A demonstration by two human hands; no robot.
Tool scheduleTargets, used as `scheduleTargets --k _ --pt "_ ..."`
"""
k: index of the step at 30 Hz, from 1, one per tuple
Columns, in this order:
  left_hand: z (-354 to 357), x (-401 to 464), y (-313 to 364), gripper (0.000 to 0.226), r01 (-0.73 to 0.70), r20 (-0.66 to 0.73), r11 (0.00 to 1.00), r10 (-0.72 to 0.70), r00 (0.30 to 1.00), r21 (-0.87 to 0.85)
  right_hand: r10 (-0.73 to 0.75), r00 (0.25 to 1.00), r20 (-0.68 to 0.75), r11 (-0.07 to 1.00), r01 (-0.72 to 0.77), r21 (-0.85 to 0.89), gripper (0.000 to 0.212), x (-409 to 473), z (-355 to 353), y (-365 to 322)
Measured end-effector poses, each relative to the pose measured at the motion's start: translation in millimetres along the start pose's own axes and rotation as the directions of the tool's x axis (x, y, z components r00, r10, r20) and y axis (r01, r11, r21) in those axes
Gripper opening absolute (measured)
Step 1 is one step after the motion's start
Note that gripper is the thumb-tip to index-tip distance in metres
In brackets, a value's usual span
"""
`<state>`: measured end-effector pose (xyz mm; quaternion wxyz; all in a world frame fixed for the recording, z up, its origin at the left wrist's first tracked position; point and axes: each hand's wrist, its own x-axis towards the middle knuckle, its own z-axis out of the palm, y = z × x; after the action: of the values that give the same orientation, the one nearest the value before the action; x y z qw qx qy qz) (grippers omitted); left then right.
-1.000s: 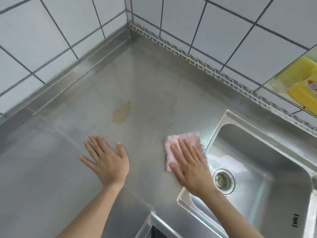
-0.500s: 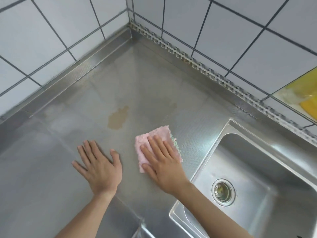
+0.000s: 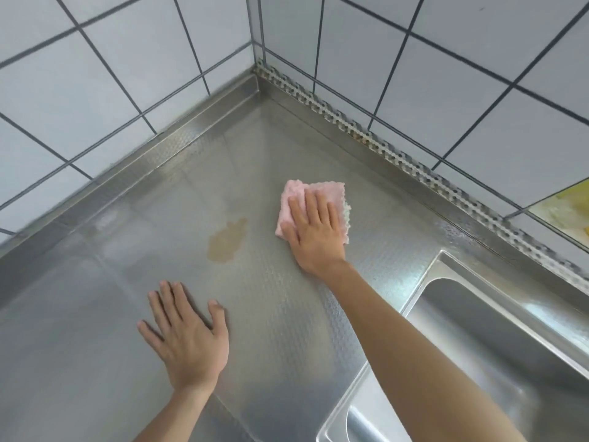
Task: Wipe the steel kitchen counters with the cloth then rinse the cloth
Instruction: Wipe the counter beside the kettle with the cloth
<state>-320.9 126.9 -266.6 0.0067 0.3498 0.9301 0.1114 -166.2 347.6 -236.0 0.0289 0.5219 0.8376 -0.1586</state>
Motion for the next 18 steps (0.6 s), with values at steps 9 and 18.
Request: scheduleTargets --k 9,18 --pt "-1.1 -0.5 0.6 0.079 0.002 0.021 1.000 -0.001 1.000 -0.014 -0.424 0.904 0.059 0.901 0.428 -0.076 0.062 -104.5 18.4 44.9" --pt "-0.6 0.0 2.3 0.076 -0.007 0.011 1.000 0.007 1.000 0.022 0.130 0.991 0.030 0.990 -0.131 0.052 0.063 26.7 -7.4 -5.6"
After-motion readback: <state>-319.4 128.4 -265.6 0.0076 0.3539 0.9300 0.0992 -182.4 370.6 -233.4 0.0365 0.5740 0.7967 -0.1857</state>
